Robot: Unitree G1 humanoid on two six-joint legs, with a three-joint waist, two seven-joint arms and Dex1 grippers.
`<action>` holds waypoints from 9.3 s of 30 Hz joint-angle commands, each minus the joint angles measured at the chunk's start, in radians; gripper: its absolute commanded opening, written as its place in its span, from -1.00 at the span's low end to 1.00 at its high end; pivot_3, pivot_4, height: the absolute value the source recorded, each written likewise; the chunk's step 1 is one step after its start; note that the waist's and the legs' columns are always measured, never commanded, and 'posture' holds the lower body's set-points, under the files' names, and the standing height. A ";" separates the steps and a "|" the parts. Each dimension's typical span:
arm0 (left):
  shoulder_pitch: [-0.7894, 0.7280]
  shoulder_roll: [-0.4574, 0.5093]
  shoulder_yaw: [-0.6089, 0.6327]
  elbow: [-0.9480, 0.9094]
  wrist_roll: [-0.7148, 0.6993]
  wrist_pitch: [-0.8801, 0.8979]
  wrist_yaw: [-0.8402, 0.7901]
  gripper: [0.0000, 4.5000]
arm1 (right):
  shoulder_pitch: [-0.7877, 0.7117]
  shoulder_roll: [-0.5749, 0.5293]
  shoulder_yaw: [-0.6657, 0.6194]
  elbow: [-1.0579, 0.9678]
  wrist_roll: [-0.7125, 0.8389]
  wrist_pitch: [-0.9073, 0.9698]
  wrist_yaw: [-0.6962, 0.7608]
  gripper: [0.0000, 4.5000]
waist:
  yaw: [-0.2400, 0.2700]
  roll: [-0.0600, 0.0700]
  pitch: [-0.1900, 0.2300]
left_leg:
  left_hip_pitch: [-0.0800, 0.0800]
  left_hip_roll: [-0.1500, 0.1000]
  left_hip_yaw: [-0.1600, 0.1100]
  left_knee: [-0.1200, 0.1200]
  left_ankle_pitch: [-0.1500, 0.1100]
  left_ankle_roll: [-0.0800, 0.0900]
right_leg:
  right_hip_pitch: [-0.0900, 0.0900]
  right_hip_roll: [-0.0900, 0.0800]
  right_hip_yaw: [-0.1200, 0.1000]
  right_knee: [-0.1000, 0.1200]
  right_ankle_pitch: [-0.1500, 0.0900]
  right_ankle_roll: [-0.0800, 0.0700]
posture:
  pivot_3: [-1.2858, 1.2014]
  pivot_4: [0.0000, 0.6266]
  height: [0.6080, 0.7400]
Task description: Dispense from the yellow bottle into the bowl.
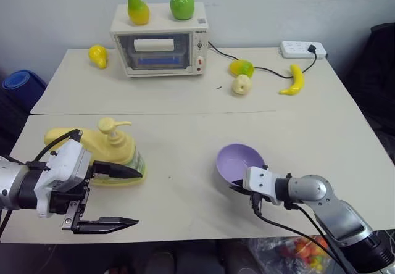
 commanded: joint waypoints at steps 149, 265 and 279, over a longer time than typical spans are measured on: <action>-0.447 0.135 -0.220 0.545 0.270 -0.148 -0.228 -0.99 | -1.014 0.404 0.299 0.102 0.114 0.387 0.280 -1.00 | -0.053 0.001 -0.001 | -0.024 -0.007 0.005 0.017 0.004 -0.006 | -0.040 -0.029 -0.056 0.038 0.005 -0.013 | 0.03 -0.52 1.00; -0.045 0.098 0.532 0.196 0.167 0.338 -0.324 0.99 | -0.428 -0.050 0.023 0.386 -0.056 -0.012 0.104 -1.00 | -0.025 0.001 -0.006 | -0.020 -0.007 0.009 0.003 0.003 -0.003 | -0.039 -0.032 -0.065 0.021 0.006 -0.017 | 0.03 -0.52 1.00; -0.015 0.076 0.513 0.222 0.134 0.257 -0.274 1.00 | -0.330 -0.034 -0.099 0.354 0.010 0.043 0.076 0.63 | -0.022 0.000 -0.005 | 0.004 -0.005 0.008 0.000 0.004 0.000 | -0.010 -0.027 -0.063 0.013 0.011 -0.019 | 0.03 -0.52 1.00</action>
